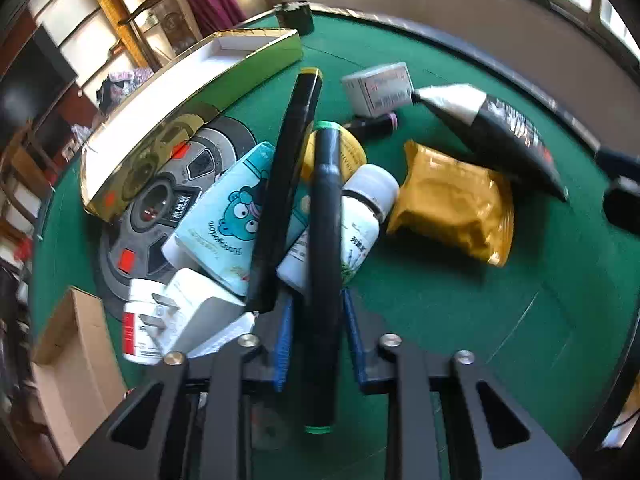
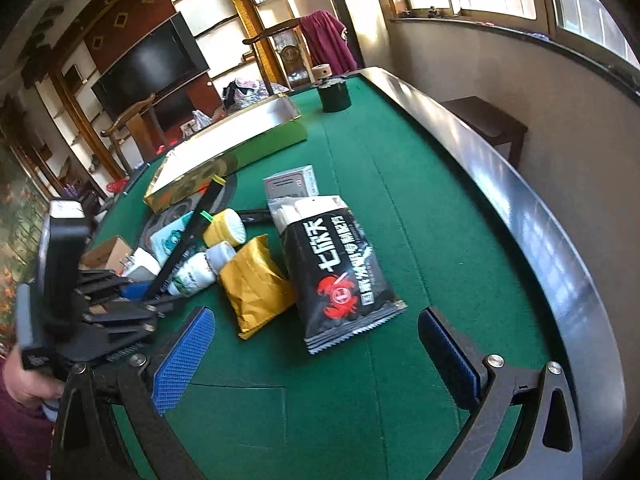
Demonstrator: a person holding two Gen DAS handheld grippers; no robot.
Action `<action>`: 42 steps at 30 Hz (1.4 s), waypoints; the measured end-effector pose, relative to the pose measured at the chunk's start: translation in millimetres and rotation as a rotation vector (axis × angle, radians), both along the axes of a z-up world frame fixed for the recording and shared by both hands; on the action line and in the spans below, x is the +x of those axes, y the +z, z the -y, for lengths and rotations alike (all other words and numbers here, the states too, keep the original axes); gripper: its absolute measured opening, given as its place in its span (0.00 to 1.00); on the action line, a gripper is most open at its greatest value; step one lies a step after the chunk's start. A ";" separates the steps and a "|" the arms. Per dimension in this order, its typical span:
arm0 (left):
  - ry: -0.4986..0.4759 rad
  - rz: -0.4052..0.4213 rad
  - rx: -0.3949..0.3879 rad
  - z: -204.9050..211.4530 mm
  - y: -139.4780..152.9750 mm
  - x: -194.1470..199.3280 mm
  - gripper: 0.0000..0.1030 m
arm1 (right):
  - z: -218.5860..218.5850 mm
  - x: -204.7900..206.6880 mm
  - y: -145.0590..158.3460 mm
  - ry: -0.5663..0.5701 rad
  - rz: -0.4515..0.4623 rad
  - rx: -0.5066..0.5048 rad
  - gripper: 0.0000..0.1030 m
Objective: Organize objects
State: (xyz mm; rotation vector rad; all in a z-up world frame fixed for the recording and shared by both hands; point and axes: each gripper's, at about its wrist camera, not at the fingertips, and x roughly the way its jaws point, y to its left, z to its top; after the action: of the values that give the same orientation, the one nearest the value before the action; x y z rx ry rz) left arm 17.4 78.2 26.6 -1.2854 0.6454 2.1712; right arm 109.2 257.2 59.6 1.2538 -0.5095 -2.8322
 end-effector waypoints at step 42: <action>0.414 -0.114 0.550 240.0 67.8 106.3 0.14 | 91.6 -71.5 -22.6 0.292 0.209 0.187 0.47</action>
State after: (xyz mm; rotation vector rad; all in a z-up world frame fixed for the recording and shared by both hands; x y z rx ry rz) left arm 123.7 -161.8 94.3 -1.0599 -0.2056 2.5141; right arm 37.8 165.6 36.9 1.5227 -0.0521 -2.5667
